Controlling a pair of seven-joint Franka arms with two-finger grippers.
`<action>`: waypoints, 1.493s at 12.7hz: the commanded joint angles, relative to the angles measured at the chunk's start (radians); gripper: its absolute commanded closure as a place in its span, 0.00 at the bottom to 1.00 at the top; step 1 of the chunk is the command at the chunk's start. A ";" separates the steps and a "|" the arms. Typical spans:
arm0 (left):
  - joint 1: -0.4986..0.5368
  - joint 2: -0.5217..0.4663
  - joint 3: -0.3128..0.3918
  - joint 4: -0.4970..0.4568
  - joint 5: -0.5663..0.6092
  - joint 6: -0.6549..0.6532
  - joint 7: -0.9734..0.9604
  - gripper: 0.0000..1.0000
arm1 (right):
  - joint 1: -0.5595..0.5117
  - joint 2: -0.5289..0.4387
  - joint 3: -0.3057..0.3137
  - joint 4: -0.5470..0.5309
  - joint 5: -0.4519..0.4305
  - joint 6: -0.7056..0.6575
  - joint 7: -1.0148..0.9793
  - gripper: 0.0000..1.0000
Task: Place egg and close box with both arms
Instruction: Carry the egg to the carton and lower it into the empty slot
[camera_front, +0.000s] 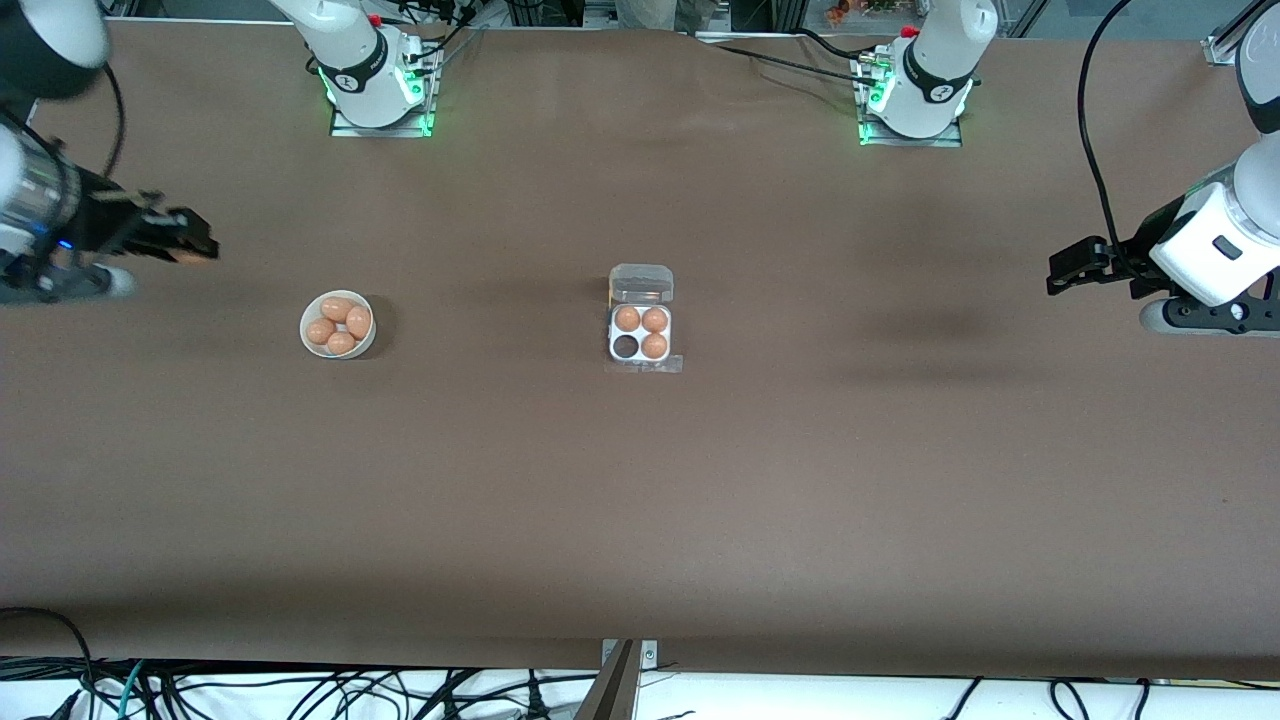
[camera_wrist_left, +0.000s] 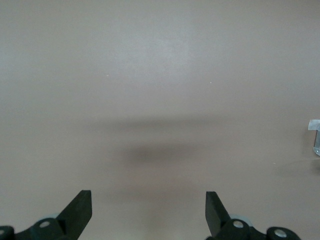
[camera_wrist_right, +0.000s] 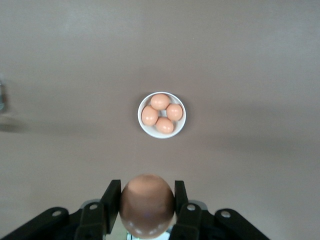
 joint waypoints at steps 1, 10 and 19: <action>0.002 0.014 -0.002 0.031 -0.015 -0.015 0.021 0.00 | 0.006 0.057 0.016 0.071 -0.003 -0.039 0.070 1.00; -0.001 0.014 -0.002 0.031 -0.014 -0.015 0.020 0.00 | 0.422 0.337 0.039 0.129 0.019 0.291 0.572 1.00; -0.001 0.014 -0.002 0.031 -0.017 -0.015 0.020 0.00 | 0.698 0.670 0.030 0.272 -0.020 0.567 0.794 1.00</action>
